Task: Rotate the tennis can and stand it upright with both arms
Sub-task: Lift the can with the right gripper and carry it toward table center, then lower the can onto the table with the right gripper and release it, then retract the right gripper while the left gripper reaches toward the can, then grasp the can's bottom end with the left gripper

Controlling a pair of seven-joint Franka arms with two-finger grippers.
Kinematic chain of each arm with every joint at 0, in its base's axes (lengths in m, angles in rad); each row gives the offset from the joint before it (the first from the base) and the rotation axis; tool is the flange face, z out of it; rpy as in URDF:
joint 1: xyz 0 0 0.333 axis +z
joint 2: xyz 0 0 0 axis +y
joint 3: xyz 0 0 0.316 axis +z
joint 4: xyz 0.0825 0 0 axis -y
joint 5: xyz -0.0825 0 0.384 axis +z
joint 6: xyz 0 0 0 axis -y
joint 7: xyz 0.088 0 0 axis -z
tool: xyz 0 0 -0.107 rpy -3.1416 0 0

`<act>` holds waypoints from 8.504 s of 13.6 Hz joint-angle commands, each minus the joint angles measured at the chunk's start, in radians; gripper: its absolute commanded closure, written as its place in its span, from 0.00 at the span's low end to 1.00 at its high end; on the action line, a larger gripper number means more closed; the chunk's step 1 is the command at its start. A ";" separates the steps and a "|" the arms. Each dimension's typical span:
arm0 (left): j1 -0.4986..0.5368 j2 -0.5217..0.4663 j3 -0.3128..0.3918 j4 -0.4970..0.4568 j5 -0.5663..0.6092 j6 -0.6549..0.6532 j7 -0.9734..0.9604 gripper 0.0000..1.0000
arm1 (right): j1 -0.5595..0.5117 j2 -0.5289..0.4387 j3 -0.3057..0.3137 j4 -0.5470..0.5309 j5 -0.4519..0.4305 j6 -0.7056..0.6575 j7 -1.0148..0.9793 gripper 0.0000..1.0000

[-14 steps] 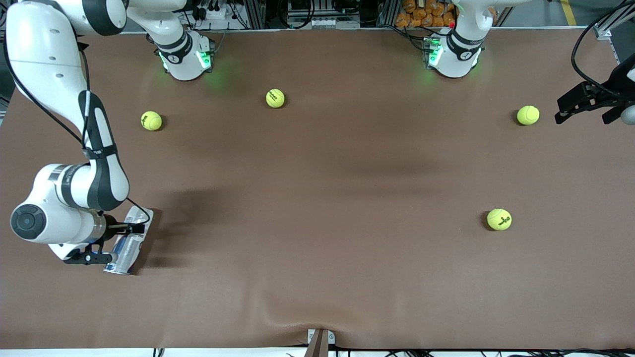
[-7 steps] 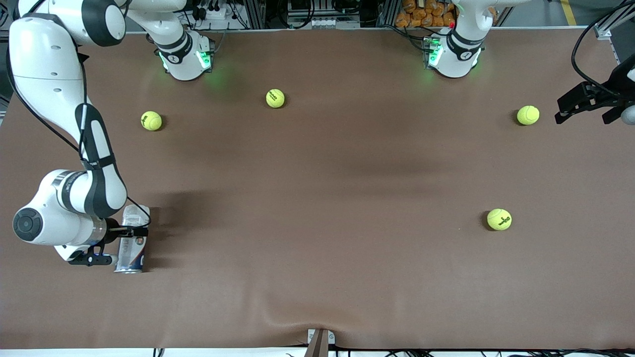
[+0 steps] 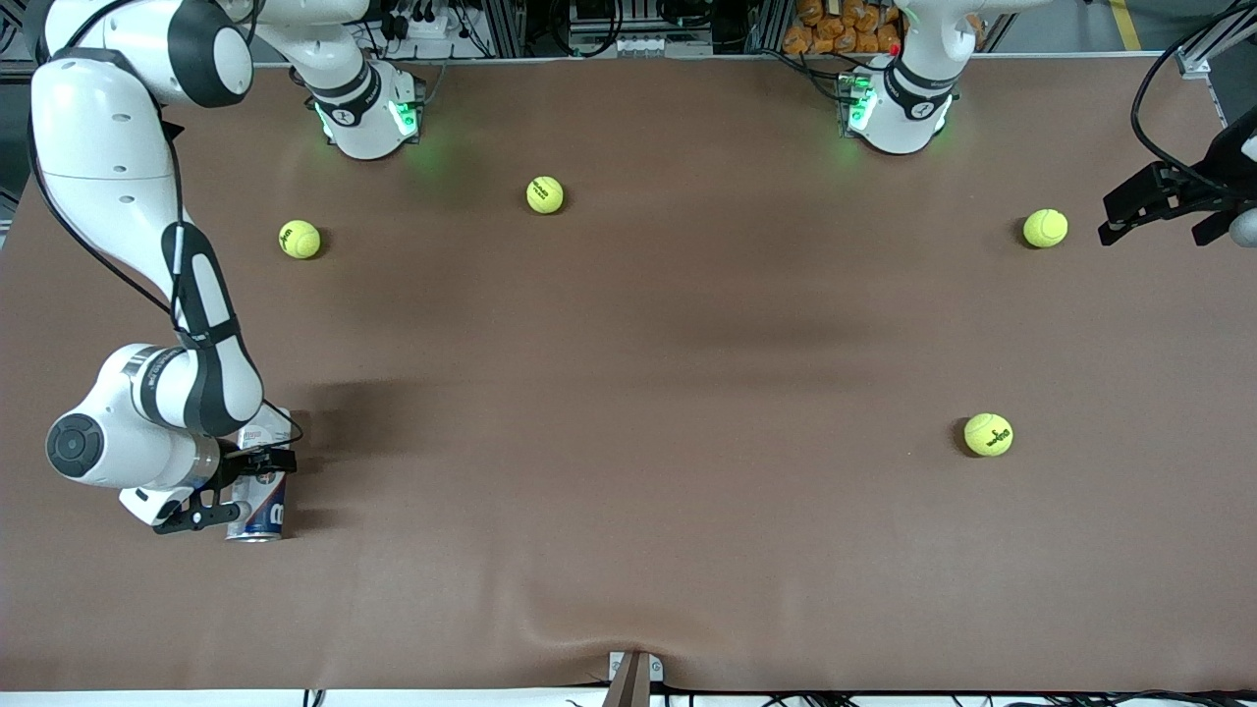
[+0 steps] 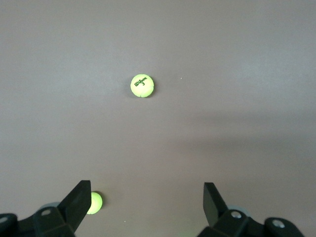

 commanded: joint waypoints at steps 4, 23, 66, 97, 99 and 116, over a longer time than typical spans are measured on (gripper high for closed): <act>0.005 0.005 -0.003 0.016 0.002 -0.015 -0.004 0.00 | 0.012 -0.006 0.010 0.032 0.020 -0.048 -0.044 0.23; 0.005 0.005 -0.003 0.016 0.002 -0.015 -0.004 0.00 | 0.630 -0.192 0.035 0.033 0.024 -0.140 -0.442 0.23; 0.059 0.402 -0.081 0.024 -0.641 0.031 0.043 0.00 | 0.359 -0.730 -0.019 -0.039 -0.079 -0.620 0.148 0.00; -0.142 0.657 -0.113 -0.377 -1.328 0.477 0.580 0.00 | 0.092 -0.838 -0.053 -0.037 -0.151 -0.780 0.409 0.00; -0.174 0.658 -0.113 -0.387 -1.369 0.516 0.582 0.00 | 0.092 -0.822 -0.053 -0.037 -0.152 -0.771 0.409 0.00; -0.222 0.690 -0.129 -0.413 -1.484 0.536 0.645 0.42 | 0.076 -0.815 -0.053 -0.057 -0.155 -0.763 0.407 0.00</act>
